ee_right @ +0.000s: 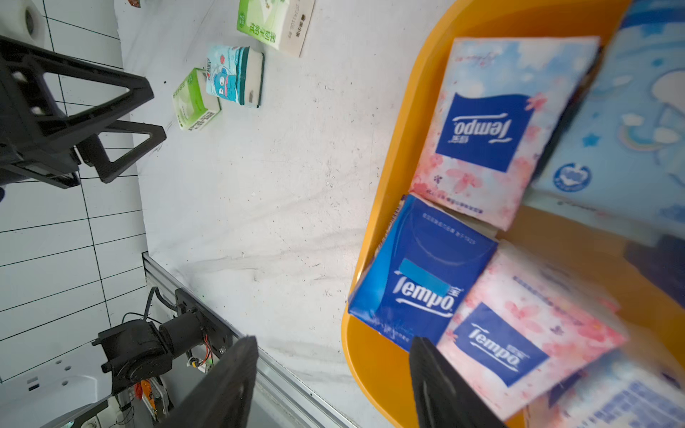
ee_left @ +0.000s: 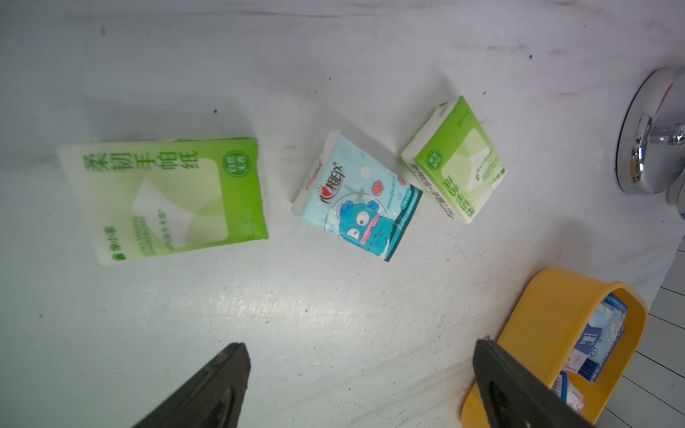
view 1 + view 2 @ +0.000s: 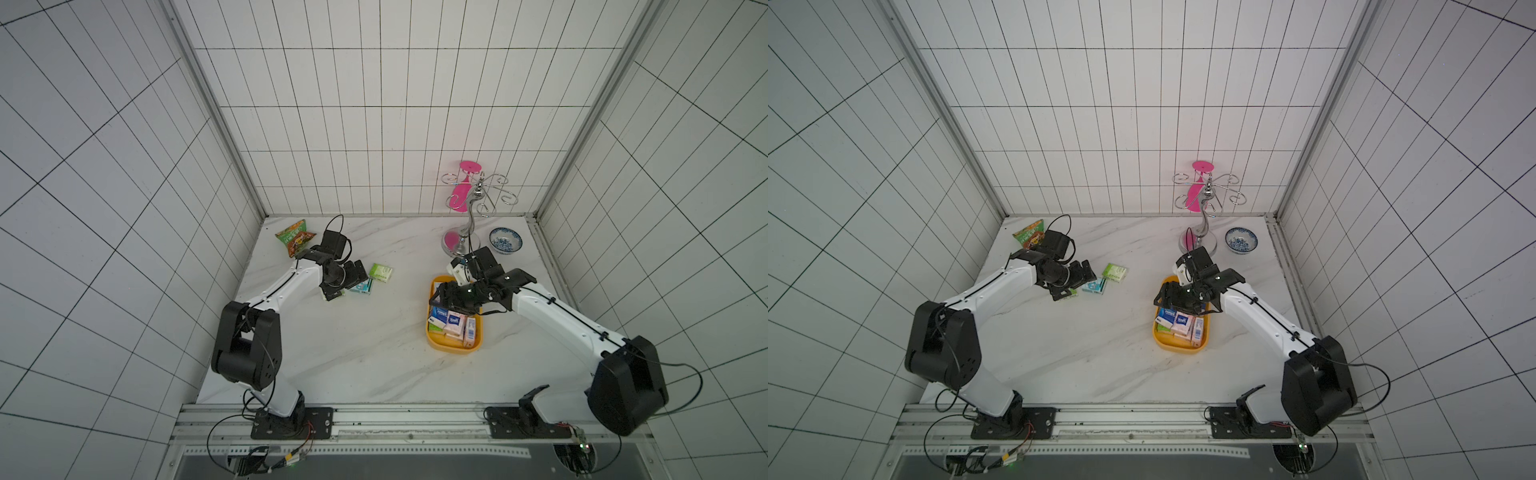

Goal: Put the pocket tissues into the storage box
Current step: Place the pocket tissues in the storage box, then pick up the pocket tissues from the center of the board.

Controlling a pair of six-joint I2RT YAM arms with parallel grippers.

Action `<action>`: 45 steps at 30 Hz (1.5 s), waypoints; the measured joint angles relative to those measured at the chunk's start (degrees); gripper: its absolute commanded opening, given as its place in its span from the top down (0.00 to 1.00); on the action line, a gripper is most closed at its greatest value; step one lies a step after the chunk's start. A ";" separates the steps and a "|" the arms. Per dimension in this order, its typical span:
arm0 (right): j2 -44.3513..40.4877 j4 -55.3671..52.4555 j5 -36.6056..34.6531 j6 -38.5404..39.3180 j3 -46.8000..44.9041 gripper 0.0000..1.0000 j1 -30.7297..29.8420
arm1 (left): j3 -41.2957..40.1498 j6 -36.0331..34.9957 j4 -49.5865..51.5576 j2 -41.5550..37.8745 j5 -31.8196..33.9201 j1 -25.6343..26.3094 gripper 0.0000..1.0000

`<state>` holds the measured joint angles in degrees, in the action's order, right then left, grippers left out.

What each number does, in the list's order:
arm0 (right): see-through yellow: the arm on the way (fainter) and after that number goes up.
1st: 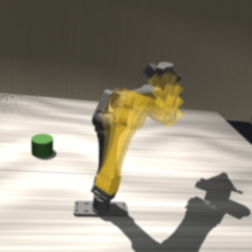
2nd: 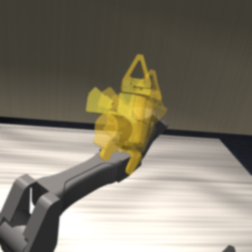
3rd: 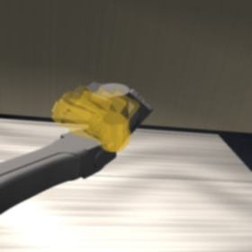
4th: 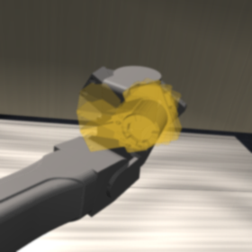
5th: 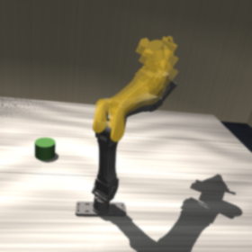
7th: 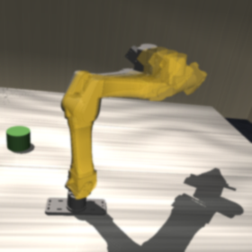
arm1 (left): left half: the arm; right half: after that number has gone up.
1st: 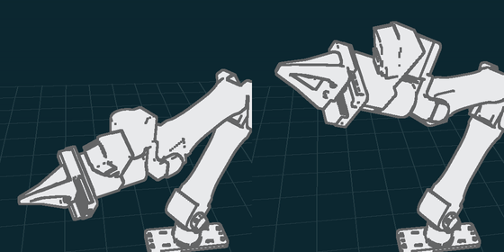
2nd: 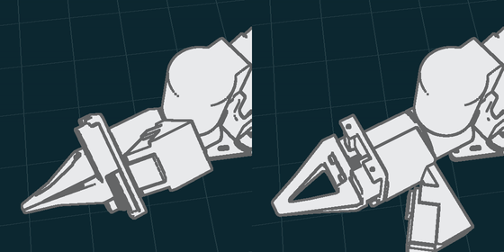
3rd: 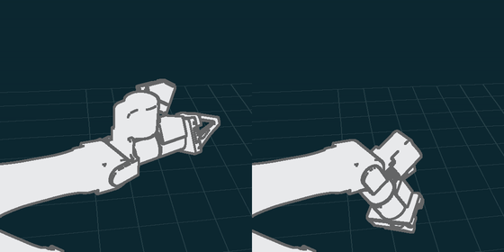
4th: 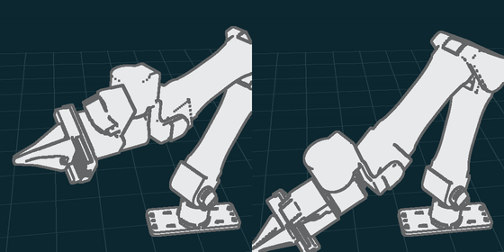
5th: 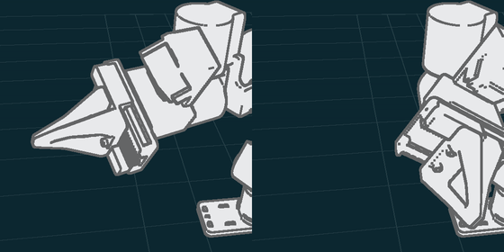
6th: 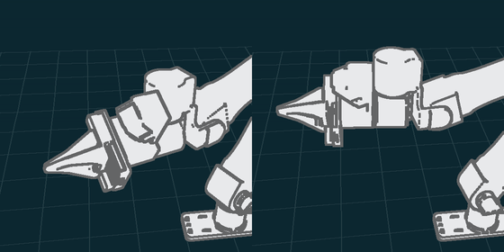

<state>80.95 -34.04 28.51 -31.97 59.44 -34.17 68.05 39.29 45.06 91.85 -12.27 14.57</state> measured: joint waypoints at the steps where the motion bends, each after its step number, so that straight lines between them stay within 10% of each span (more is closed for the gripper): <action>1: 0.79 0.42 0.33 -0.02 -0.02 0.31 -0.13 | -0.46 -0.20 0.07 -0.79 0.13 -0.66 0.02; 15: 8.13 1.68 0.94 0.26 0.09 0.30 -0.72 | -0.44 -2.69 2.89 -2.36 3.78 -13.31 0.03; 45: 3.19 -12.11 -8.46 4.39 10.62 0.30 -0.72 | 11.10 -7.93 -0.55 14.67 7.78 -10.67 0.18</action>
<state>84.14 -46.15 20.05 -27.57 70.06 -34.89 79.15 31.35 44.51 106.52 -4.49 3.90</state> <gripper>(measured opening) 0.705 0.816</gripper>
